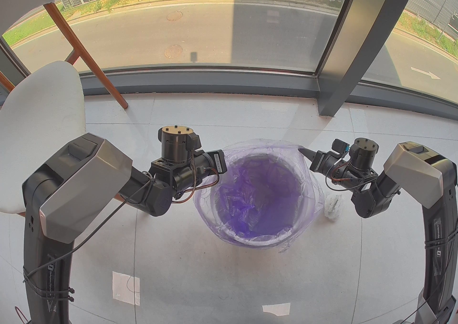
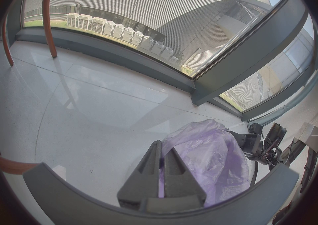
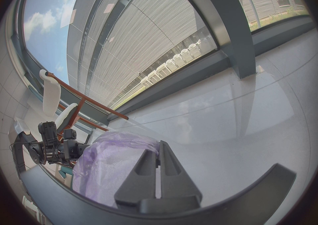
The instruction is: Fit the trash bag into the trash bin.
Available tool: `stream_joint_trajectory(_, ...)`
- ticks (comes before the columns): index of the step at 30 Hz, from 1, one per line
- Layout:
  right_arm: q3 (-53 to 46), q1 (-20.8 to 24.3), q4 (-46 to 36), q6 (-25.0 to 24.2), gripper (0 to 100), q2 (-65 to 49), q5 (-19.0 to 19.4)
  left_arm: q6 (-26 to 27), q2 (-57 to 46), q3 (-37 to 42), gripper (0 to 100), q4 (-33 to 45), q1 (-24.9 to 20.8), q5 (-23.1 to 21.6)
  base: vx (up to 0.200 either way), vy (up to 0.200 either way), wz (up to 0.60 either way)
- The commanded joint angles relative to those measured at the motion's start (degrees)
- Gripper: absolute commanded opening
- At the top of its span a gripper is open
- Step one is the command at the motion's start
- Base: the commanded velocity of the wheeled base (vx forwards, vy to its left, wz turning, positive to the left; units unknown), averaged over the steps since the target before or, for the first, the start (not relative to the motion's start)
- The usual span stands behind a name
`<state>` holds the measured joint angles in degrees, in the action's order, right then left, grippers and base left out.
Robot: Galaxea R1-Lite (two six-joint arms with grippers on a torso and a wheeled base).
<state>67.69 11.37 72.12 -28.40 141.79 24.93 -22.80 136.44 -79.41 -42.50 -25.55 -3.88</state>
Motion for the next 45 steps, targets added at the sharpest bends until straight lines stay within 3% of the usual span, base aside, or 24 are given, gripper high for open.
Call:
stream_joint_trajectory(1, -0.2, 0.1, 0.0, 0.0, 0, 1.3, 0.0, -1.2, 1.5, 0.0, 0, 0.0, 0.2, 0.0, 0.000, 0.000, 0.00)
stream_joint_trajectory(19, -0.1, 0.4, 0.0, 0.0, 0, 4.2, 0.0, -14.5, 2.0, -0.7, 0, 0.1, 1.4, 1.7, 0.000, 0.000, 0.00)
stream_joint_trajectory(20, -22.3, -3.2, 12.3, -10.6, 100, -13.1, -0.7, -32.8, -13.1, 8.6, 100, -2.8, 6.8, 6.7, 0.000, 0.000, 0.00)
stream_joint_trajectory(33, -23.5, -3.1, 13.8, -10.6, 100, -13.5, -0.6, -32.6, -17.7, 11.3, 100, -2.4, 6.7, 6.8, 0.000, 0.000, 0.00)
stream_joint_trajectory(39, -33.1, -3.4, 14.2, -10.4, 100, -16.9, -0.3, -32.5, -23.2, 22.2, 100, -2.8, 3.1, 6.6, 0.000, 0.000, 0.00)
stream_joint_trajectory(43, -36.0, -4.6, 17.1, -8.4, 100, -16.3, -0.4, -31.2, -25.1, 28.7, 100, -2.9, 2.4, 6.2, 0.000, 0.000, 0.00)
stream_joint_trajectory(45, -37.5, -5.7, 17.2, -5.2, 100, -15.6, -0.6, -29.0, -25.3, 32.6, 100, -2.9, 1.0, 6.4, 0.000, 0.000, 0.00)
